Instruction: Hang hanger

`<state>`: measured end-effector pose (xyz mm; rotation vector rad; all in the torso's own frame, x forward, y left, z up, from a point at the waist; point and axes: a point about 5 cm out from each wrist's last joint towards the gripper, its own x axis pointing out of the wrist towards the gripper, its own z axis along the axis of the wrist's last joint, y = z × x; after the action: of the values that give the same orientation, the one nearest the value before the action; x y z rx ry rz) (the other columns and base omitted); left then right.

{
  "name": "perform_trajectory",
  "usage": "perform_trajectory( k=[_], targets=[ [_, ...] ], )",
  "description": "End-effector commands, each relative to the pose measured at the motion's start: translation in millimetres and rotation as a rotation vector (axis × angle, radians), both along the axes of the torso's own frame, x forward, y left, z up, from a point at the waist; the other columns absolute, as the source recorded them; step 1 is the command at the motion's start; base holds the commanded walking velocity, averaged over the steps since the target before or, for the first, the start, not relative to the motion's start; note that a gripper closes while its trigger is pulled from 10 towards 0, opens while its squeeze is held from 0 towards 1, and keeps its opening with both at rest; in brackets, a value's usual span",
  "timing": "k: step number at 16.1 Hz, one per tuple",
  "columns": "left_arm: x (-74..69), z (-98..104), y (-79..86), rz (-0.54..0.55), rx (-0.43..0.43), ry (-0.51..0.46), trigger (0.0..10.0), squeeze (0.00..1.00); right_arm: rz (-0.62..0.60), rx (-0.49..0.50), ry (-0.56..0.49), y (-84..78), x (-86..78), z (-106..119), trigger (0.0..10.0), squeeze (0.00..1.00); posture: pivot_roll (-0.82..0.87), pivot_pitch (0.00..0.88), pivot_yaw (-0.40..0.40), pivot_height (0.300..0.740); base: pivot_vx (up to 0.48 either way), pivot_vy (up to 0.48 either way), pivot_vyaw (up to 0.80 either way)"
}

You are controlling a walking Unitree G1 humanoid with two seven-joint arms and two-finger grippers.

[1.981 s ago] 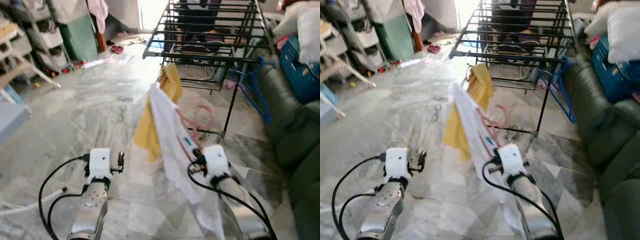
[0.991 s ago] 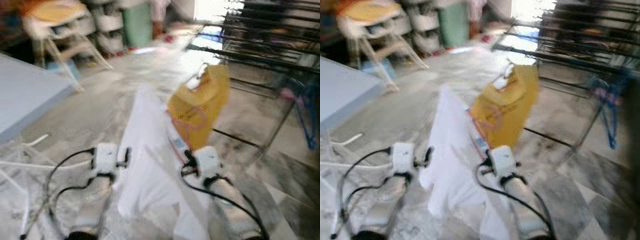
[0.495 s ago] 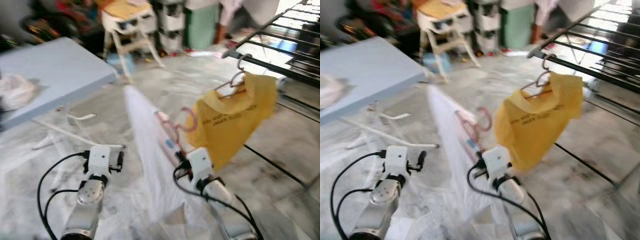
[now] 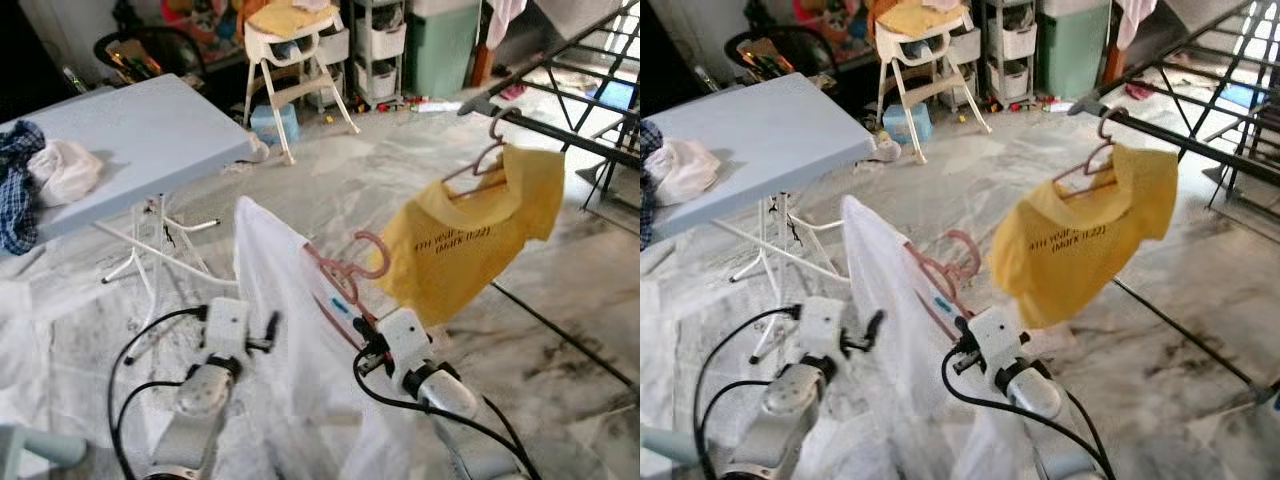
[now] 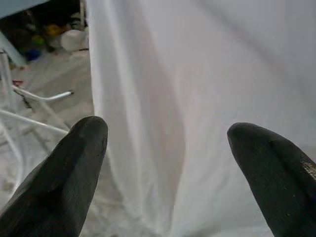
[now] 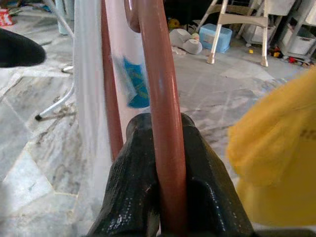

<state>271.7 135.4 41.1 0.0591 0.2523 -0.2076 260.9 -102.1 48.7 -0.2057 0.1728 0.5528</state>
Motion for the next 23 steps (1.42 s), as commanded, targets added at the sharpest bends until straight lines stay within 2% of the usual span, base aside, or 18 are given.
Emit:
perform_trajectory(
  k=[1, 4, 9, 12, 23],
  targets=[
    [-0.1, 2, 9.3, 0.016, 0.007, -0.008, 10.0, 0.0, 0.039, 0.044, -0.079, 13.3, 5.2, 17, 10.0, 0.0, -0.06, 0.0, 0.088, 0.74, 0.0, 0.0, 0.0],
    [1.1, 5, 4.1, -0.006, -0.03, -0.01, 10.0, 0.0, 0.034, 0.044, -0.086, 11.4, 7.1, 19, 10.0, 0.0, -0.06, 0.0, 0.09, 0.74, 0.0, 0.0, 0.0],
    [0.6, 2, 3.9, 0.003, -0.036, 0.022, 10.0, 0.0, 0.033, 0.04, -0.094, 12.5, 6.5, 19, 10.0, 0.0, -0.06, 0.0, 0.091, 0.74, 0.0, 0.137, 0.0],
    [0.3, 3, 4.3, -0.006, -0.012, 0.013, 10.0, 0.0, 0.035, 0.034, -0.097, 12.7, 6.2, 19, 10.0, 0.0, -0.06, 0.0, 0.094, 0.74, 0.0, 0.347, 0.0],
    [1.7, 2, -1.7, -0.02, 0.013, 0.02, 10.0, 0.0, 0.017, 0.01, -0.117, 9.4, 7.8, 19, 10.0, 0.0, -0.07, 0.004, 0.103, 0.74, 0.0, 0.0, 0.0]
  ],
)
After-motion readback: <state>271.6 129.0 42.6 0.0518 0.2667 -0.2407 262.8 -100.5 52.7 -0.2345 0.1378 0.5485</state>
